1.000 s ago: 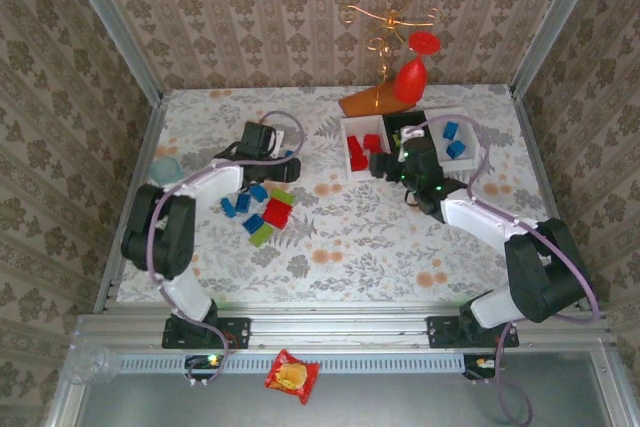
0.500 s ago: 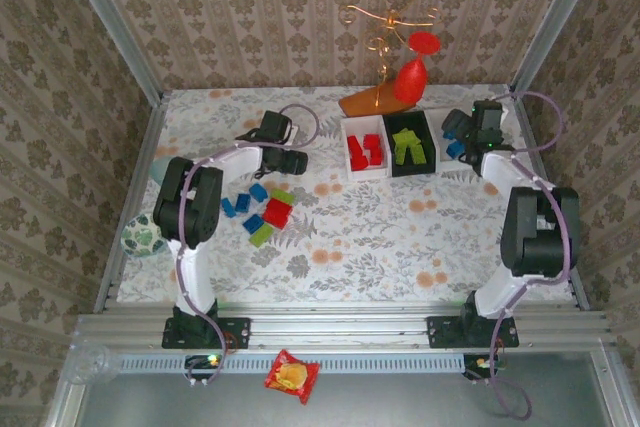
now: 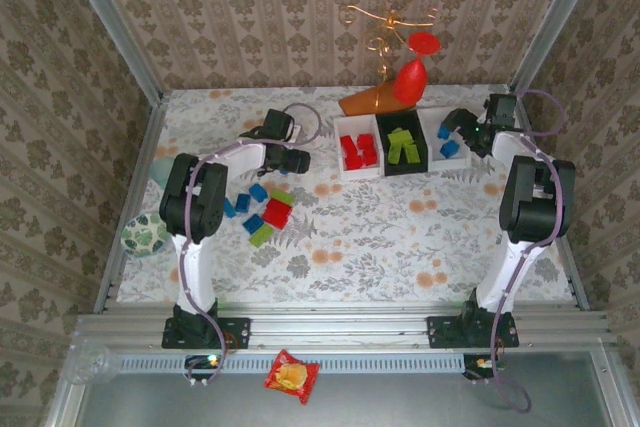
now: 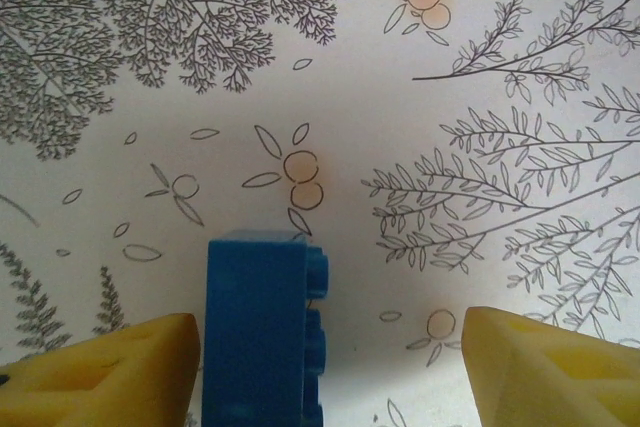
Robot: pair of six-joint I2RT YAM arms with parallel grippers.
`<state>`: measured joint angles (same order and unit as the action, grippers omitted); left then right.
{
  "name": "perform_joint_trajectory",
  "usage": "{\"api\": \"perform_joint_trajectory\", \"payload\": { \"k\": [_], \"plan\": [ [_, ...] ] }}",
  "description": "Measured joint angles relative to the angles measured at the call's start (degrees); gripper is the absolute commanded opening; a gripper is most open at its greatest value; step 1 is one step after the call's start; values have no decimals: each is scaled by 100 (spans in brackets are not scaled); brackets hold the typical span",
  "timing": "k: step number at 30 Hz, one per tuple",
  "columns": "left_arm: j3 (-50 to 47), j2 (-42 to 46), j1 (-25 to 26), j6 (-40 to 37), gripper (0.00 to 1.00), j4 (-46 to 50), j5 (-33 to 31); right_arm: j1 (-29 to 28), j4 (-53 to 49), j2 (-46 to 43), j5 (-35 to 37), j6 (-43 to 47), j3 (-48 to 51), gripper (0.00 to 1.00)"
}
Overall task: Sort the legos into containers by color
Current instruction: Move the container to the center of the table, then pick up the lego from the center of the table, then place the lego in the container.
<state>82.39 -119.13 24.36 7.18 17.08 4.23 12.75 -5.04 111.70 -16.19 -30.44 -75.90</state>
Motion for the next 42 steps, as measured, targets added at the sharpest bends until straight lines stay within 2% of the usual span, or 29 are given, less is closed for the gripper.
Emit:
{"api": "perform_joint_trajectory", "payload": {
  "k": [6, 11, 14, 20, 25, 30, 35, 42],
  "plan": [
    [232, -212, -37, -63, 51, 96, -20, -382, 221, -107, -481, -28, 557, 89],
    [221, -212, -57, -42, 36, 66, -190, -538, 227, -439, -601, -46, 846, 89],
    [92, -208, -81, -24, 25, -122, -304, -525, 271, -938, -564, -44, 1154, 90],
    [-629, 269, -120, 72, 14, -621, -520, -516, 461, -2334, -234, -39, 2044, 90],
    [-1488, 1287, -15, 280, 13, -1292, -286, -772, 529, -3473, 267, -17, 2942, 91],
    [-1493, 1862, 774, 380, 13, -2151, 66, -1340, 527, -4391, 857, 22, 3637, 91],
    [-553, 1248, 1572, 380, 14, -2481, 411, -1572, 535, -5230, 1462, 17, 4271, 91],
    [1185, -243, 2009, 378, 18, -2380, 708, -1572, 498, -6081, 1991, 17, 4822, 91]
  ]
}}
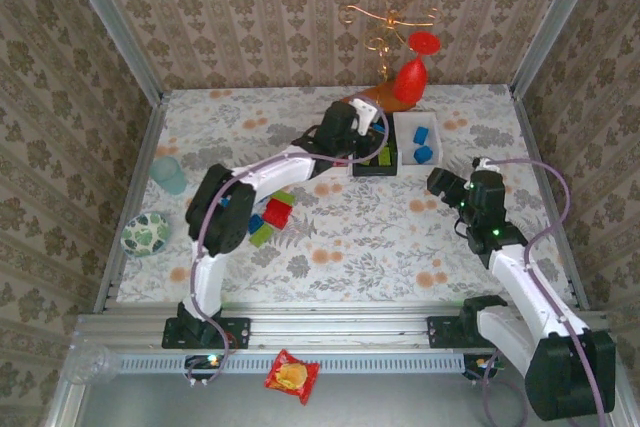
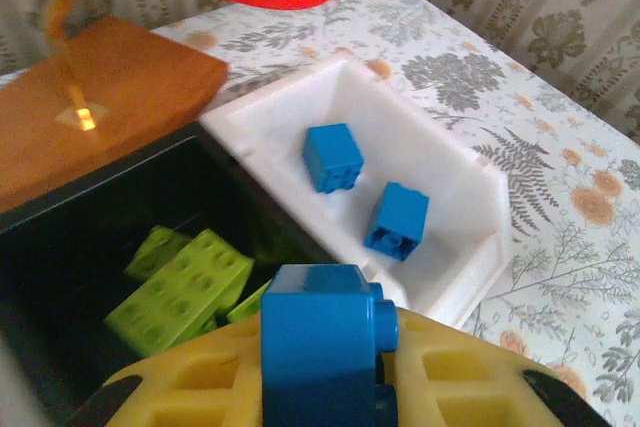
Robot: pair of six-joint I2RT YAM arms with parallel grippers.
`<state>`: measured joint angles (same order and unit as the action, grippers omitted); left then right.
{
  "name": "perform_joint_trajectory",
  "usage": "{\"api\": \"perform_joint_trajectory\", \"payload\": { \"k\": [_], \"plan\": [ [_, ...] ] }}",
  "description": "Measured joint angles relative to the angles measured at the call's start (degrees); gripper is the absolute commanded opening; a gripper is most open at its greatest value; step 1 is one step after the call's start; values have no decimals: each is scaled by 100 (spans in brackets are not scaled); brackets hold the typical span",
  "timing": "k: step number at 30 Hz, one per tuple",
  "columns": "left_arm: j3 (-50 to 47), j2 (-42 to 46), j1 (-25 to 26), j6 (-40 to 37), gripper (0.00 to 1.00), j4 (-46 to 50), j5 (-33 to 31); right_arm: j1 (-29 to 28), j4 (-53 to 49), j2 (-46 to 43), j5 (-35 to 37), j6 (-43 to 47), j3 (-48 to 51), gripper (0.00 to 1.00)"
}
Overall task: Sort the legos into containers by color
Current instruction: Place the lego in the container, then move the legos to the middle-left of the table.
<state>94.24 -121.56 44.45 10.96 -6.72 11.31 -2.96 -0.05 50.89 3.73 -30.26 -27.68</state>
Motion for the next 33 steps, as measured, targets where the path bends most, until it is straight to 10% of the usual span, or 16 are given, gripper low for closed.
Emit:
{"api": "perform_joint_trajectory", "payload": {
  "k": [15, 19, 26, 33],
  "plan": [
    [4380, -2881, 339, -55, 24, 1443, 195, 0, -190, -693, 385, 4, 55, 92],
    [5139, -3314, 337, -216, 53, 1867, 173, 0, -195, -693, 387, 4, 55, 92],
    [4725, -2916, 332, -520, 65, 2111, 131, 0, -197, -693, 387, 11, 55, 92],
    [1147, -284, 190, -533, 67, 1316, 33, -173, -184, -688, 354, 103, 55, 92]
  ]
}}
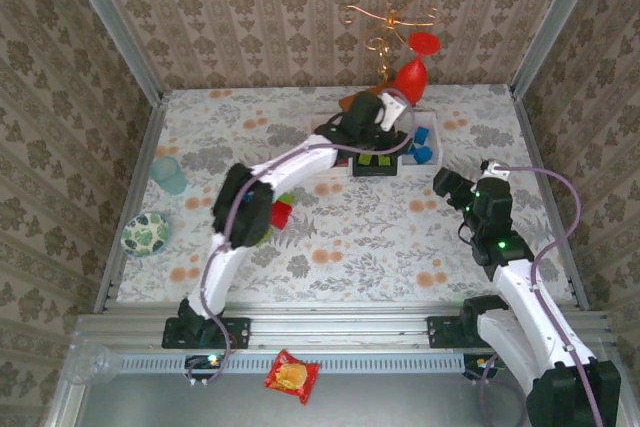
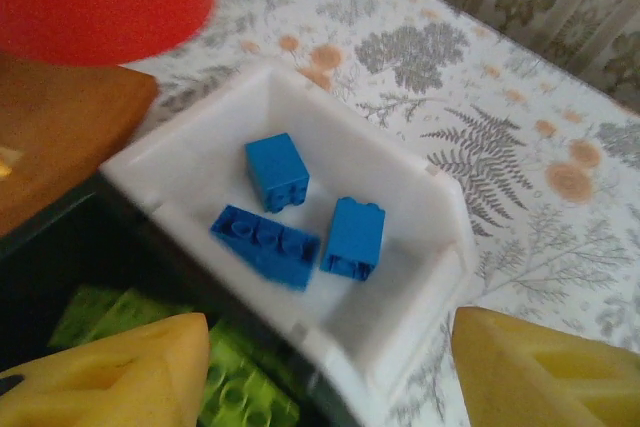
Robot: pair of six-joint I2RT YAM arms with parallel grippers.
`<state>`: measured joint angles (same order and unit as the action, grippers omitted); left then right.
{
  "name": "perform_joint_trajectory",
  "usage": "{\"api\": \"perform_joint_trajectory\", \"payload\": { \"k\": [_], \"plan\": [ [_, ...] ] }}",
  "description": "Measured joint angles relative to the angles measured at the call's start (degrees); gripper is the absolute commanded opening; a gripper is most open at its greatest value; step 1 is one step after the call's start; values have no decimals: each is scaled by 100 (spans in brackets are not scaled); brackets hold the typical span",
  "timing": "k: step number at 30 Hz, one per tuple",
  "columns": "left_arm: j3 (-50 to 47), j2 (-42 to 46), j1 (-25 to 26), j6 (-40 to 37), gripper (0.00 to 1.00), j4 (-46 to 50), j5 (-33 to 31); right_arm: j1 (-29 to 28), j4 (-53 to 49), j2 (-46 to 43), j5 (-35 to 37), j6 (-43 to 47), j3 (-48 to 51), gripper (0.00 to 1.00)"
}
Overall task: Sort the legos into containers by color
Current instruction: Move the legos to the middle-left of the table.
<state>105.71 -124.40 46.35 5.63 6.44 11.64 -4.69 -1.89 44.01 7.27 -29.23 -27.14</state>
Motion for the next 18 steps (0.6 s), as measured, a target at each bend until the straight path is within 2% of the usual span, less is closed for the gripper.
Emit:
{"api": "perform_joint_trajectory", "payload": {
  "k": [4, 9, 11, 14, 18],
  "plan": [
    [-2264, 1818, -363, 306, 67, -868, -72, -629, 166, 142, -2, 203, 0, 92],
    [-4505, 3493, -1274, 916, 68, -1554, -33, -1858, 380, 741, 61, 590, -107, 91],
    [-5195, 3978, -1567, 1073, 69, -1460, -76, -2420, 476, 1117, 164, 804, -256, 92],
    [-5864, 4590, -1698, 1110, 73, -920, -315, -3145, 669, 1727, 310, 1113, -546, 92],
    [-6290, 5276, -1864, 1078, 76, -234, -754, -3694, 933, 2651, 374, 1432, -1023, 92]
  ]
}}
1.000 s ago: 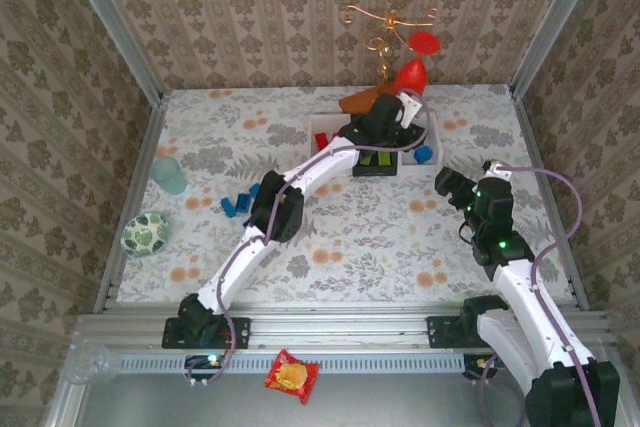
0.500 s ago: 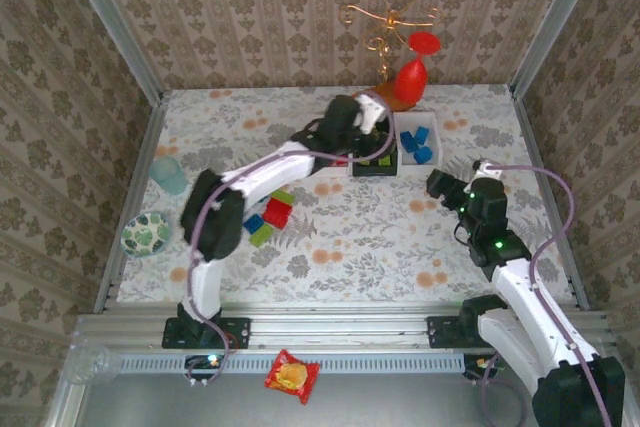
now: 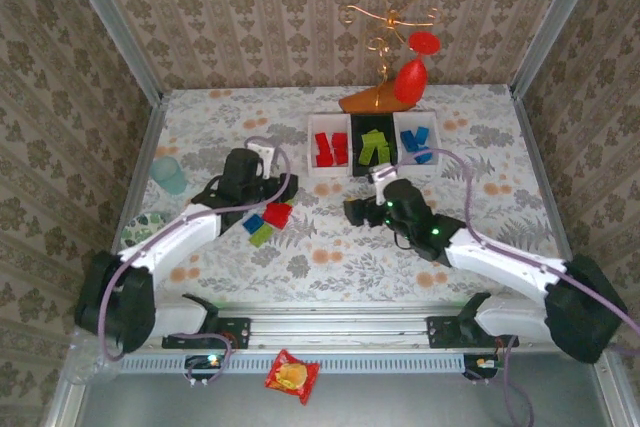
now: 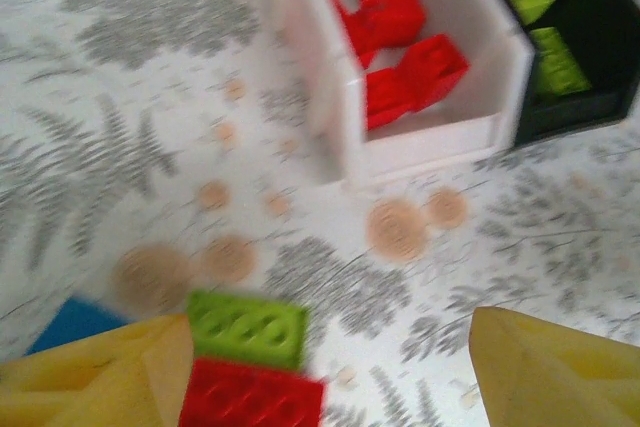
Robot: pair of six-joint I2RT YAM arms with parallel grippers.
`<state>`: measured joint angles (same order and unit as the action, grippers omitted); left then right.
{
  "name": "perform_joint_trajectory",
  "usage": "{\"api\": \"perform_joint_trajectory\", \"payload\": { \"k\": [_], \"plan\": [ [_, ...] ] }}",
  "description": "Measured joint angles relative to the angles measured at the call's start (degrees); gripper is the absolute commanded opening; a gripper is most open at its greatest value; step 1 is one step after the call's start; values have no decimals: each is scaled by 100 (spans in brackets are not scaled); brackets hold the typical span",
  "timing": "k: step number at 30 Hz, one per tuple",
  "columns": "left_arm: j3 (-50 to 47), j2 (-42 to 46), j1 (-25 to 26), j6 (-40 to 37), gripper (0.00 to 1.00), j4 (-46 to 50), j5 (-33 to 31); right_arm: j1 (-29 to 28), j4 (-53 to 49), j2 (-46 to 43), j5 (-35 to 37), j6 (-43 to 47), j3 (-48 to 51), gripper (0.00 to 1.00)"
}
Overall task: Sort the legos into containers by color
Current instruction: Move the legos to the middle-left of the table.
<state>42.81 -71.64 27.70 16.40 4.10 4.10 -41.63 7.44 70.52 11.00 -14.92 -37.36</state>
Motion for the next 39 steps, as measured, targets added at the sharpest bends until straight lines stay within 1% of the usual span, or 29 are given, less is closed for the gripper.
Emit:
{"api": "perform_joint_trajectory", "payload": {
  "k": [2, 4, 7, 12, 23, 30, 33, 37, 39],
  "plan": [
    [-68, 201, -249, -39, 76, 238, -179, -129, 50, 350, 66, 96, -212, 92],
    [-59, 219, -579, -59, 76, 437, -328, -201, 181, 560, 92, 146, -291, 92],
    [0, -35, -756, -55, 75, 627, -358, -221, 232, 813, 144, 181, -409, 92],
    [70, -715, -756, 37, 69, 715, -195, -219, 245, 1082, 398, 282, -529, 93],
    [398, -1668, -761, 114, 67, 505, -26, -201, 269, 1021, 686, 306, -490, 93],
    [501, -1910, -754, 205, 67, 190, -96, -149, 289, 782, 769, 304, -400, 93],
    [688, -2142, -754, 205, 65, 61, -144, -138, 293, 782, 782, 304, -389, 93],
    [951, -2420, -754, 205, 64, -33, -321, -138, 291, 785, 791, 302, -382, 93],
    [1060, -2522, -754, 203, 66, -42, -413, -138, 291, 785, 791, 302, -382, 93]
  ]
}}
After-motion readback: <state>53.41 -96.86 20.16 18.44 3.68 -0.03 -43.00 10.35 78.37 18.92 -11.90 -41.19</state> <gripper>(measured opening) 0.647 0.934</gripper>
